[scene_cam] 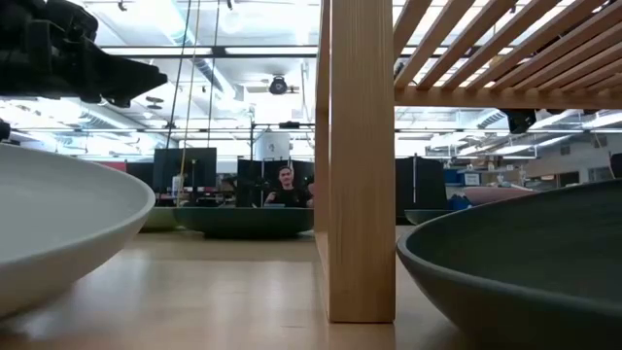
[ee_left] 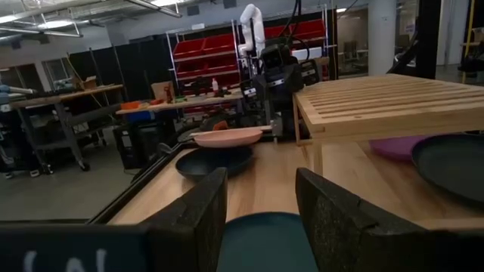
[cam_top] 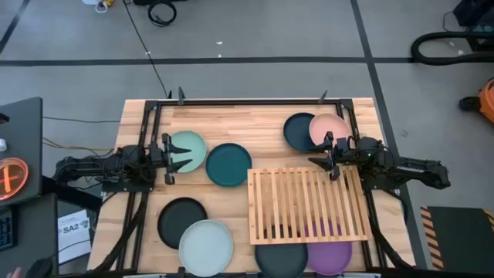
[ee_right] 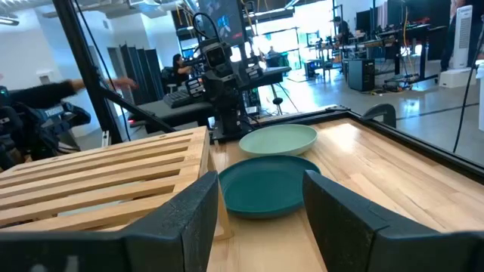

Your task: Place and stack plates onto a shelf

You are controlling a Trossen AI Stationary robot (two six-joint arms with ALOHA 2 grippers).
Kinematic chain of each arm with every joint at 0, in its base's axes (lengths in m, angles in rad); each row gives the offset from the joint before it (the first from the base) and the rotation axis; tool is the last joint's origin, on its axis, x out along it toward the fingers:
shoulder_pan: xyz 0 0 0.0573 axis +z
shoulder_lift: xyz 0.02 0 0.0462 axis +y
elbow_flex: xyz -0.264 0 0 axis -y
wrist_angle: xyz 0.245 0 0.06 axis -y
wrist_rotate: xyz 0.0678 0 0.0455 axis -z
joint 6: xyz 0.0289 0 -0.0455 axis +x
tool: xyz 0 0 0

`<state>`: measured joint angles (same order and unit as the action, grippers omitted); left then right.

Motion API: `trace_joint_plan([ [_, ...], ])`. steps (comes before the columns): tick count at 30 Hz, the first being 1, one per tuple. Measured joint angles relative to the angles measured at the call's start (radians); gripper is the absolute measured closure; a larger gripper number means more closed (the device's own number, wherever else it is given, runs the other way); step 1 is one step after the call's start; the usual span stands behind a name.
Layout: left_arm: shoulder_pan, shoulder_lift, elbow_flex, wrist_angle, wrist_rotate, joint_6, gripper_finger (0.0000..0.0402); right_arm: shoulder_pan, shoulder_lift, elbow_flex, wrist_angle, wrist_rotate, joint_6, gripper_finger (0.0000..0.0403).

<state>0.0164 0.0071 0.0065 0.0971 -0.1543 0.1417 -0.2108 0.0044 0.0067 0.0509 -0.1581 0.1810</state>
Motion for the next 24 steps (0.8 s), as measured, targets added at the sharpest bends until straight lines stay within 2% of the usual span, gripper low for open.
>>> trace_joint_plan([
  [24,0.0,-0.001,0.0,0.003,0.0,0.0,0.0237,0.0,0.0,0.0,0.0,0.008,-0.023,0.0204],
])
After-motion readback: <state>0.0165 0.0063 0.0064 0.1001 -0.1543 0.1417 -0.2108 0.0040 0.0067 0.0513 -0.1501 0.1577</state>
